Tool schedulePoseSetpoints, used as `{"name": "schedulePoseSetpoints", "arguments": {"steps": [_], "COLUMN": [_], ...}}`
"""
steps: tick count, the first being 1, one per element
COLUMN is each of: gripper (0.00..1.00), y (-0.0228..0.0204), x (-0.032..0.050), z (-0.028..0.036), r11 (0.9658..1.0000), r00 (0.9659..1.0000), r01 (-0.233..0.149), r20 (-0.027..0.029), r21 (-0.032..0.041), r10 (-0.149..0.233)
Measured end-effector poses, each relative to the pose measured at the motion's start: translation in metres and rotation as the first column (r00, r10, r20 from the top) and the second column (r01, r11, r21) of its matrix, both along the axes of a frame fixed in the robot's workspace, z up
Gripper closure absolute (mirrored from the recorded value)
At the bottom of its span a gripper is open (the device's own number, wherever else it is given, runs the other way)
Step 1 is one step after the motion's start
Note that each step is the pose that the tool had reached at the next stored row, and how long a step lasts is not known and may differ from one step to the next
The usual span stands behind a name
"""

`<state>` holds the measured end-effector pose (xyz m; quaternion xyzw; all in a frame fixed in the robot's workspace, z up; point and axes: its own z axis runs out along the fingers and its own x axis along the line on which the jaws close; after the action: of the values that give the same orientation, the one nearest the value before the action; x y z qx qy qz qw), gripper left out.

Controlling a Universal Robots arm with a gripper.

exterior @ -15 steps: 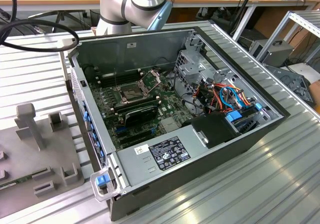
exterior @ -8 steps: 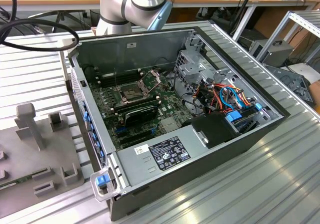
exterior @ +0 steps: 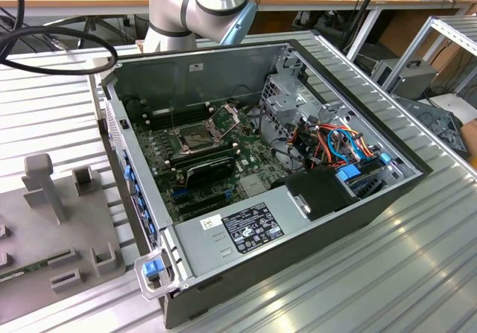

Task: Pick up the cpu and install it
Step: 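Pick up the cpu and move it towards the insertion slot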

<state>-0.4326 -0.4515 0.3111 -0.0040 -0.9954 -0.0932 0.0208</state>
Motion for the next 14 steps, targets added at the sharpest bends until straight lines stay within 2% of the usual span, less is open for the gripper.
{"name": "schedulePoseSetpoints", "arguments": {"steps": [5,6,7,8,9,10,11,12,14], "gripper": [0.45,0.45,0.45,0.45,0.45,0.45,0.45,0.45,0.45], "y": [0.0,0.0,0.0,0.0,0.0002,0.0004,0.0005,0.0005,0.0006], "x": [0.0001,0.0001,0.0001,0.0001,0.0,0.0,0.0,0.0001,0.0001], "z": [0.0015,0.0016,0.0015,0.0015,0.0016,0.0014,0.0015,0.0014,0.0015], "r11": [1.0,0.9999,0.9998,0.9994,0.9981,0.9943,0.9916,0.9907,0.9906], "r00": [1.0,1.0,1.0,1.0,1.0,1.0,1.0,1.0,1.0], "r01": [0.0,0.0,0.0,0.0,0.0,0.0,0.0,0.0,0.0], "r20": [0.0,-0.0001,0.0,0.0,-0.0001,0.0,0.0,0.0001,0.0], "r21": [-0.0016,-0.01,-0.0207,-0.0357,-0.0623,-0.1062,-0.1293,-0.1361,-0.1368], "r10": [0.0,0.0,0.0,0.0,0.0,0.0,0.0,0.0,0.0]}}
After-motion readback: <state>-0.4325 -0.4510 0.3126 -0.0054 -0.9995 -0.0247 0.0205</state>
